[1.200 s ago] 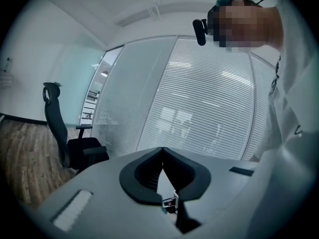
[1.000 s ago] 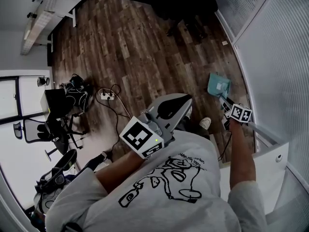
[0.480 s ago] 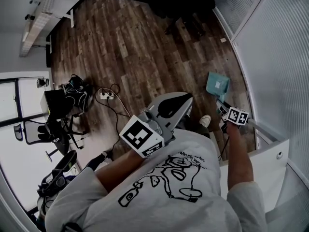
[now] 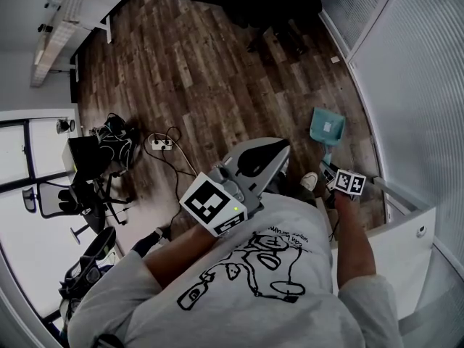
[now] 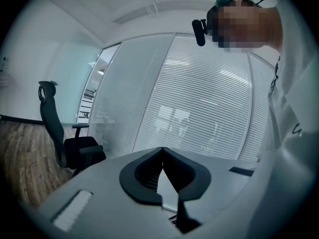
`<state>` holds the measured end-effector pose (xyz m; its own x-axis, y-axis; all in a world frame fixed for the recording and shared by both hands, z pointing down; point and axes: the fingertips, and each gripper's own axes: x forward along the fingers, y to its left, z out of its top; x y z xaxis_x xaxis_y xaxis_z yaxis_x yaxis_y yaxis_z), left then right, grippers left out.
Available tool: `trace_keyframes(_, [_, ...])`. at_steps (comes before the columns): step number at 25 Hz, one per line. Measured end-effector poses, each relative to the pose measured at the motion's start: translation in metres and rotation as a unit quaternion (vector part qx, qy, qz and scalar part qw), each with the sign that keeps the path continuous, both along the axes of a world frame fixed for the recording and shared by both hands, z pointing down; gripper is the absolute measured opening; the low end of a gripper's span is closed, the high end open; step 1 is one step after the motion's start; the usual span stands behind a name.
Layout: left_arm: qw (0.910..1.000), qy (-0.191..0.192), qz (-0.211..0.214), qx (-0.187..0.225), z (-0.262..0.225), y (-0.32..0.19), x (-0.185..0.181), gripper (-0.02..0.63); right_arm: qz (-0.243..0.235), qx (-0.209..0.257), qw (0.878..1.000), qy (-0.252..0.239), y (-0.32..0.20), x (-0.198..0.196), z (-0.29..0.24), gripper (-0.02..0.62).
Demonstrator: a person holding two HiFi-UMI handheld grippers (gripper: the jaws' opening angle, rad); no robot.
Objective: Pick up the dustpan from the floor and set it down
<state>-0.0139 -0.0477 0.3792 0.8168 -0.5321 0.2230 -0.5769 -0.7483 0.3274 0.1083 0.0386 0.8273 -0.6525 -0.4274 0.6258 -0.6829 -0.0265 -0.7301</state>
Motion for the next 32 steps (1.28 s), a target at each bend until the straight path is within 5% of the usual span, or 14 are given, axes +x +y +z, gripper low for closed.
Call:
trace_keyframes(24, [1.0,0.001,-0.002,0.007,-0.002,0.016,-0.001,0.002,-0.001,-0.038,0.999,0.022,0.026,-0.002,0.014,0.089])
trace_keyframes(32, [0.9999,0.01,0.005,0.01,-0.006,0.019,0.002,0.002,0.007,-0.04,0.998,0.046,0.028,0.008,0.008,0.134])
